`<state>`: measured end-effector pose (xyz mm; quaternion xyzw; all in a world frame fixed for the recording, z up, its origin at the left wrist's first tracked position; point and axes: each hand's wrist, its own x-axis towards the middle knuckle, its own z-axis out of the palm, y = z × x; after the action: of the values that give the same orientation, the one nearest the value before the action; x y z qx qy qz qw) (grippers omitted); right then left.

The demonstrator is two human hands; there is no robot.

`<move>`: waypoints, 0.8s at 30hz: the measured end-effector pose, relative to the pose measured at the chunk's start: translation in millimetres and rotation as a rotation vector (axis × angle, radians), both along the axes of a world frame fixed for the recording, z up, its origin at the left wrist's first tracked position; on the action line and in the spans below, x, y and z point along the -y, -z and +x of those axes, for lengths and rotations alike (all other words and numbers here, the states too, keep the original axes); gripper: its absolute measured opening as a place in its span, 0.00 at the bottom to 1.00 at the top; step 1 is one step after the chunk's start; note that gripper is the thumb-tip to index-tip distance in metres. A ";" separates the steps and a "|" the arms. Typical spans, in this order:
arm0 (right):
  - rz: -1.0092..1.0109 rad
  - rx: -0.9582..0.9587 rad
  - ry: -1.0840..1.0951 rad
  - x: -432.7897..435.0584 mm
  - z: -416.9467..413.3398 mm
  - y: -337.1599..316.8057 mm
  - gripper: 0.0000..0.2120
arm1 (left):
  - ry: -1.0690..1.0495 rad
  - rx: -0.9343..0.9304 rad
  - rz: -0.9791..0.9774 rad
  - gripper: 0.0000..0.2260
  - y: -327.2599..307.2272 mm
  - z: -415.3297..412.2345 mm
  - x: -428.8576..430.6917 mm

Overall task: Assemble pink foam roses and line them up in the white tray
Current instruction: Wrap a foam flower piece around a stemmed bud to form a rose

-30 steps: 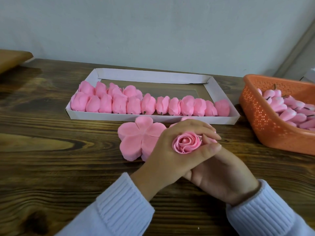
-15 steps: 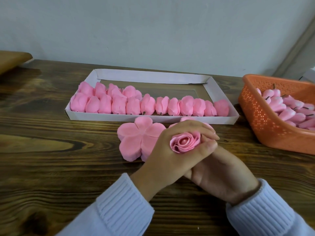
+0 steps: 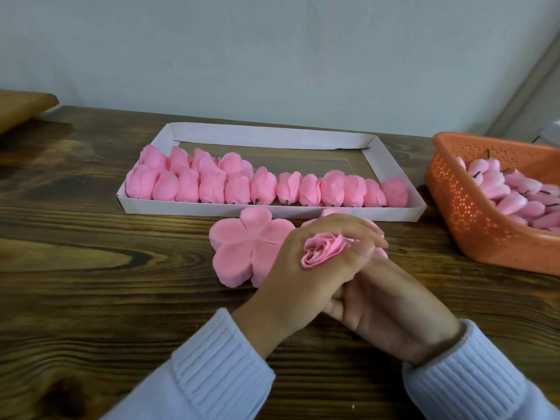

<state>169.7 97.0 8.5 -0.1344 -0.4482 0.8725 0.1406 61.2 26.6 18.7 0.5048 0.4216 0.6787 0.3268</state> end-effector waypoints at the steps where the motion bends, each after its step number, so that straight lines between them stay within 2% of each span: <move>1: 0.002 0.010 0.027 0.5 0.4 0.7 0.13 | -0.001 -0.023 0.001 0.04 -0.4 0.3 0.2; 9: -0.014 -0.225 -0.018 -2.0 1.4 0.3 0.26 | -0.083 -0.086 0.002 0.05 2.9 0.7 -1.4; 11: -0.037 -0.182 -0.021 -2.7 0.6 0.7 0.24 | -0.068 -0.062 -0.008 0.06 1.7 -0.1 -0.9; 14: 0.008 0.023 -0.003 -1.2 -1.5 0.1 0.16 | -0.029 -0.014 -0.012 0.06 -0.7 0.9 0.8; 16: 0.009 0.059 0.031 -0.1 -0.8 0.3 0.13 | -0.003 0.004 -0.031 0.06 -1.2 1.6 1.5; 19: 0.006 -0.058 0.034 -0.7 2.2 1.3 0.17 | -0.031 -0.048 -0.004 0.04 0.5 1.1 0.5; 22: 0.024 -0.212 -0.040 -1.5 2.2 0.0 0.21 | -0.037 0.002 0.014 0.04 1.0 0.3 -0.6; 24: -0.008 -0.231 -0.063 -1.6 1.3 0.4 0.21 | -0.029 0.045 0.016 0.03 0.5 0.6 0.0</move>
<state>170.9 98.6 8.2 -0.0193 -0.4297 0.8879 0.1634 61.8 26.7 18.2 0.4858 0.4163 0.6978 0.3221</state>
